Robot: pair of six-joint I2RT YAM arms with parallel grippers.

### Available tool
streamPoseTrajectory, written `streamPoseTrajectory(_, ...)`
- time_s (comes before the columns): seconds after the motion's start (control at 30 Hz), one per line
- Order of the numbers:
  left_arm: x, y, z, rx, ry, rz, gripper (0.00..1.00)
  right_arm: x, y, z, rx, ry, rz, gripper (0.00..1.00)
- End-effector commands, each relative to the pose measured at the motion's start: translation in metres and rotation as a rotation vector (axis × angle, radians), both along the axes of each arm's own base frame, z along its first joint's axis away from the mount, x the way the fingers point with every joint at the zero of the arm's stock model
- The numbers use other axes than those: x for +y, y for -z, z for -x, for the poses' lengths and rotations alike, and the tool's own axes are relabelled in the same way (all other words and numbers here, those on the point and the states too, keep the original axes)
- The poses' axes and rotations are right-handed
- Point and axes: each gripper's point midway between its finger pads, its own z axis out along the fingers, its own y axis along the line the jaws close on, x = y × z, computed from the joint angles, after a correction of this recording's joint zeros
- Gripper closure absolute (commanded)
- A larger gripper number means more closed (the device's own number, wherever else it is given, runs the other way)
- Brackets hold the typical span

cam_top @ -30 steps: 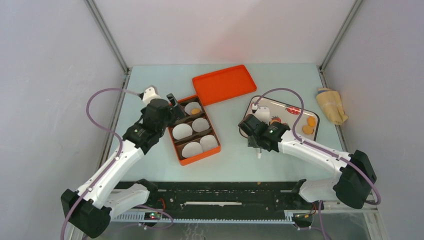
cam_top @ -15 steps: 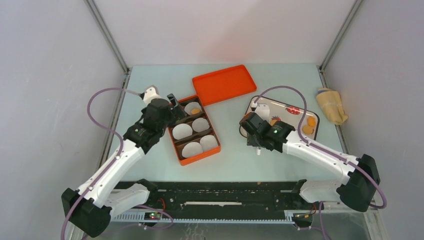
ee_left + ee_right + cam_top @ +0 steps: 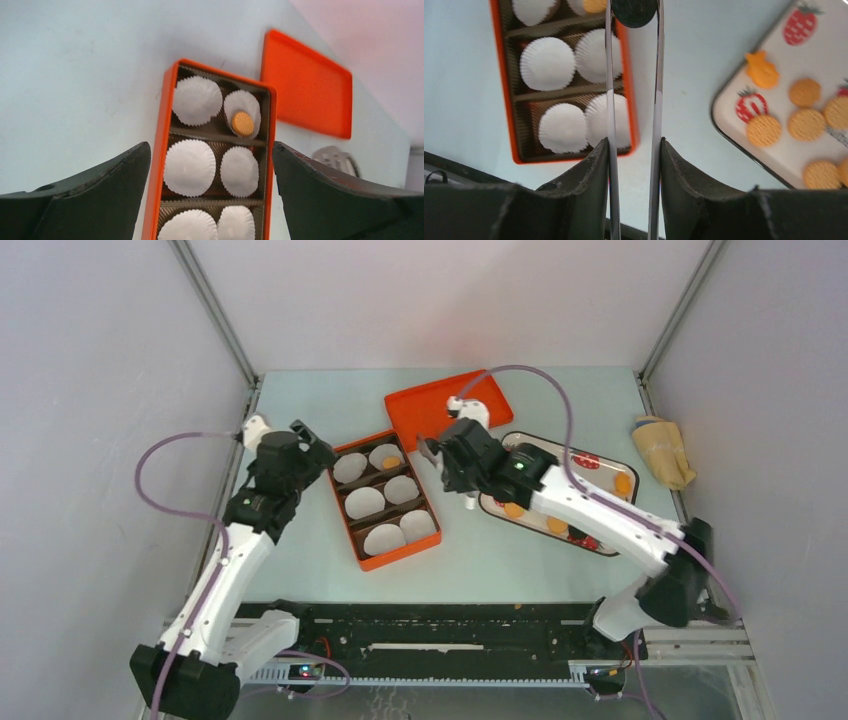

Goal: Pack the cookies

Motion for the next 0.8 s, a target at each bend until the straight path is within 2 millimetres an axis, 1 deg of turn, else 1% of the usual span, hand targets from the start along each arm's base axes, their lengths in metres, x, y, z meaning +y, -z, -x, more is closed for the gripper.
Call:
streamPoseTrajectory(0.0,0.016,-0.026,0.003,-0.087,-0.054,0.081,0.05,0.066,-0.014,-0.016,-0.042,-0.164,-0.044,0.79)
streamPoseTrajectory(0.1,0.026,-0.028,0.008,-0.090,-0.089,0.058,0.05,0.102,-0.016,-0.022,-0.043,-0.241,-0.062,0.80)
streamPoseTrajectory(0.13,0.027,-0.027,0.009,-0.090,-0.093,0.052,0.05,0.112,-0.015,-0.024,-0.044,-0.260,-0.059,0.80)
streamPoseTrajectory(0.23,0.030,-0.024,0.013,-0.087,-0.098,0.040,0.05,0.134,-0.010,-0.031,-0.031,-0.304,-0.050,0.80)
streamPoseTrajectory(0.33,0.031,-0.022,0.016,-0.081,-0.094,0.030,0.05,0.153,-0.004,-0.037,-0.027,-0.340,-0.046,0.80)
streamPoseTrajectory(0.37,0.031,-0.021,0.016,-0.078,-0.094,0.028,0.05,0.159,0.000,-0.038,-0.020,-0.352,-0.043,0.80)
streamPoseTrajectory(0.4,0.031,-0.021,0.016,-0.077,-0.091,0.028,0.05,0.164,-0.001,-0.038,-0.023,-0.361,-0.051,0.80)
streamPoseTrajectory(0.43,0.030,-0.021,0.016,-0.077,-0.088,0.026,0.05,0.168,0.004,-0.040,-0.016,-0.365,-0.044,0.79)
streamPoseTrajectory(0.47,0.030,-0.021,0.016,-0.076,-0.086,0.025,0.05,0.171,0.004,-0.042,-0.015,-0.369,-0.047,0.79)
streamPoseTrajectory(0.5,0.030,-0.021,0.016,-0.076,-0.084,0.025,0.05,0.174,0.010,-0.043,-0.005,-0.371,-0.037,0.79)
streamPoseTrajectory(0.57,0.030,-0.021,0.016,-0.075,-0.080,0.022,0.05,0.180,0.013,-0.047,-0.008,-0.375,-0.035,0.79)
streamPoseTrajectory(0.77,0.031,-0.022,0.019,-0.079,-0.075,0.005,0.05,0.188,0.027,-0.055,0.003,-0.374,-0.028,0.77)
